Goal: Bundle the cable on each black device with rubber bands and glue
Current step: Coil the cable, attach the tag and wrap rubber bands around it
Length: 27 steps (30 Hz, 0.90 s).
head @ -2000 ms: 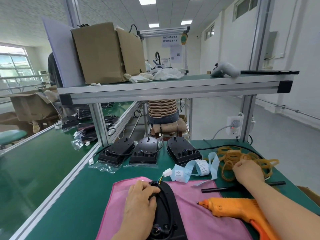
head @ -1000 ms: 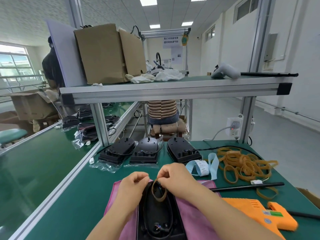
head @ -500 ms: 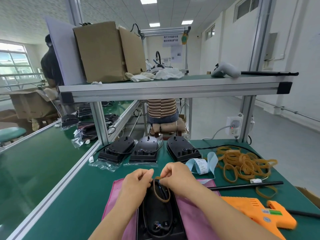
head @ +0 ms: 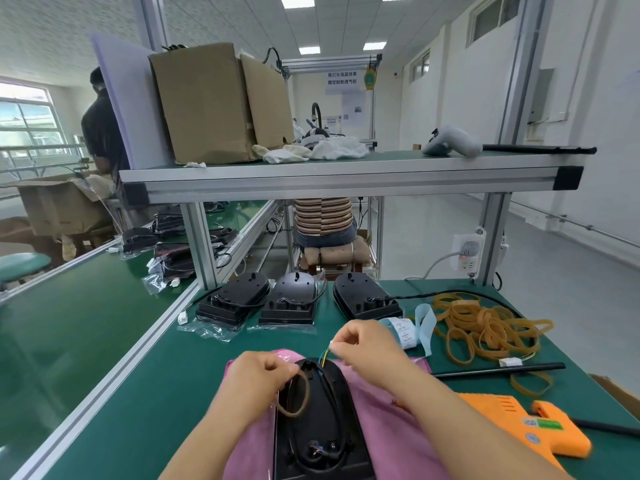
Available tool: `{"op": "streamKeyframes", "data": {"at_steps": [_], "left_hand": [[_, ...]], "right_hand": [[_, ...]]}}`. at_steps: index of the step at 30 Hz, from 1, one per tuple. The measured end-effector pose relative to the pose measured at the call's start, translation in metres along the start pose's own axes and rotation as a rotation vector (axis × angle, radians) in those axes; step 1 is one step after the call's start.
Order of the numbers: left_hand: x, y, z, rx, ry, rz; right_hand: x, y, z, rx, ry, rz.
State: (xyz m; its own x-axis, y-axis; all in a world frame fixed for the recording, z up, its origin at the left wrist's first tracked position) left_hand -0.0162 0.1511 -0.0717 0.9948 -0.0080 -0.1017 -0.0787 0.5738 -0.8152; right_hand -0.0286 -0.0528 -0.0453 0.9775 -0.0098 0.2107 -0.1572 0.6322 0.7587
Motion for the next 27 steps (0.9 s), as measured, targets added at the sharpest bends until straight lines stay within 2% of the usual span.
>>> {"op": "streamKeyframes", "data": {"at_steps": [4, 7, 12, 15, 18, 21, 24, 27], "left_hand": [[0.012, 0.035, 0.040, 0.115, -0.134, 0.106], [0.012, 0.060, 0.036, 0.187, -0.084, 0.194], [0.011, 0.057, 0.033, 0.396, -0.085, 0.206], [0.005, 0.038, 0.036, 0.499, -0.152, 0.191], [-0.001, 0.012, 0.036, 0.463, -0.242, 0.079], [-0.011, -0.019, 0.021, 0.252, -0.246, -0.120], [-0.023, -0.049, -0.006, 0.020, -0.187, -0.321], [-0.022, -0.073, -0.034, 0.004, -0.142, -0.427]], "right_hand": [[0.006, -0.035, 0.043, -0.060, -0.183, -0.110], [0.005, -0.059, 0.059, -0.121, -0.266, -0.184], [0.011, -0.064, 0.038, -0.173, -0.207, -0.186], [0.015, -0.065, 0.019, -0.180, -0.092, -0.264], [0.013, -0.070, 0.003, 0.109, -0.082, -0.351], [0.007, -0.069, 0.000, 0.327, -0.154, -0.350], [0.005, -0.063, 0.003, 0.431, -0.113, -0.282], [0.001, -0.053, 0.007, 0.491, -0.034, -0.228]]}}
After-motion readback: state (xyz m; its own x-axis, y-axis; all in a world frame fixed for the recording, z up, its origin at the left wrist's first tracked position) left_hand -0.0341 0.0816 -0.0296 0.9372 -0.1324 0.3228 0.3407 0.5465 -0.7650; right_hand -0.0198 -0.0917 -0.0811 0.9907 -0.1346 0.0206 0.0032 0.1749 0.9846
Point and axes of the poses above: each hand's wrist, its own x-axis towards the middle knuckle, its own z-axis out of the back of the hand, y = z × x, the point moved 7 cm from there along x, towards the middle knuckle, and after that the axes turned 7 degrees about z, right-handed, at the moved point
